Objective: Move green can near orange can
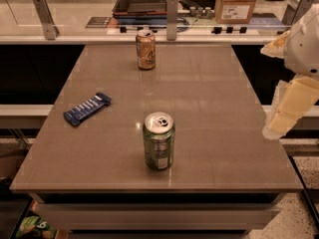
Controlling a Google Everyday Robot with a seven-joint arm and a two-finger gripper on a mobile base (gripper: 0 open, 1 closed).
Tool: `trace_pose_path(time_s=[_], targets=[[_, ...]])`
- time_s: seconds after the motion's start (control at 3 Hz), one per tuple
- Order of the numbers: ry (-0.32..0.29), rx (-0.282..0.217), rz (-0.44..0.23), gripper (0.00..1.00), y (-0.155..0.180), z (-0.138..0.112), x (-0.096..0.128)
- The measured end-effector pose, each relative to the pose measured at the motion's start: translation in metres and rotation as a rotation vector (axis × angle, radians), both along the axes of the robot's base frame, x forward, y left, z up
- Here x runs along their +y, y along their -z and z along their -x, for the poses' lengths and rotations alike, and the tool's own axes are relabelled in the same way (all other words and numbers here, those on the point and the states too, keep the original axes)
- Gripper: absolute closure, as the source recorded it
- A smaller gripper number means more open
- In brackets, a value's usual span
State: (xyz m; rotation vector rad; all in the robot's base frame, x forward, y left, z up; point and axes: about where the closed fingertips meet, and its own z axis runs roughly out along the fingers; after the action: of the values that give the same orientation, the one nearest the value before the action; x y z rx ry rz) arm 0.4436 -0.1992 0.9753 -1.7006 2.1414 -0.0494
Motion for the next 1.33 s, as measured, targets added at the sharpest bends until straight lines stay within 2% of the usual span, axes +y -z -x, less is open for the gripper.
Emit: trace_pose_path(time_s=[0.67, 1.33], targets=[[-0.112, -0.014, -0.273, 0.0, 0.045, -0.004, 0.054], [-0.182, 0.001, -0.57, 0.0, 0.086, 0.003, 0.103]])
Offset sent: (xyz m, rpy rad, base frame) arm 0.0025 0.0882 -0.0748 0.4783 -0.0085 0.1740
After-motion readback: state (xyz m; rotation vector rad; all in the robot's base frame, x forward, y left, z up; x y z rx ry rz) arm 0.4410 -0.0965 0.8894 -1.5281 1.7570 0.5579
